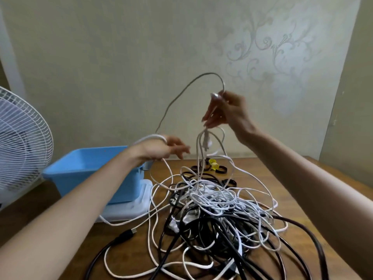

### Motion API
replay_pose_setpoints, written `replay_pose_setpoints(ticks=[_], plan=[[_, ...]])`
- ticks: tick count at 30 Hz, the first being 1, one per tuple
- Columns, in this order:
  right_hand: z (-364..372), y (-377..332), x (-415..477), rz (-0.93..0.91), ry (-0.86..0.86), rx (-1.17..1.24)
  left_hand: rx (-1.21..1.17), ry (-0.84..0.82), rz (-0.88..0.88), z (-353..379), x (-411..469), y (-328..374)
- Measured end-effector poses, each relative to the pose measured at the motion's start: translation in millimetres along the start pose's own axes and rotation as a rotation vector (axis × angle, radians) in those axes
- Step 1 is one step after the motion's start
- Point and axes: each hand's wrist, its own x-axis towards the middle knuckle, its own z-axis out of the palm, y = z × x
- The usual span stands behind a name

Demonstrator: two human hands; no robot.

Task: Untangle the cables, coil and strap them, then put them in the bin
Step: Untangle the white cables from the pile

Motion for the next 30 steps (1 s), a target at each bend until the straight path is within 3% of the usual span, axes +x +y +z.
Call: replay_pose_setpoints(ticks=[3, 7, 12, 15, 18, 23, 25, 30], plan=[[-7, -7, 5, 0.005, -0.096, 0.089, -0.013, 0.02, 0.086, 18, 3, 1], [-12, -3, 2, 0.042, -0.275, -0.089, -0.217, 0.149, 0.187, 26, 8, 7], [-4, -4, -6, -0.044, -0.122, -0.134, -0.028, -0.083, 0.143, 30, 9, 12], [-8, -6, -4, -0.12, -0.099, -0.154, 0.366, -0.133, -0.027, 34, 13, 0], [-10, -2, -5, -0.098, -0.13, -0.242, 0.644, -0.437, -0.199, 29, 8, -7], [-8, 16, -9, -0.135, -0.075, -0.404, 0.592, -0.627, -0.253, 31, -5, 0], [-7, 17, -14, -0.089, -0.124, -0.358, 0.446, -0.574, -0.176, 26, -6, 0], [-1, 13, -23, 0.091, -0.257, -0.374, 0.198, -0.101, 0.047, -9, 5, 7]])
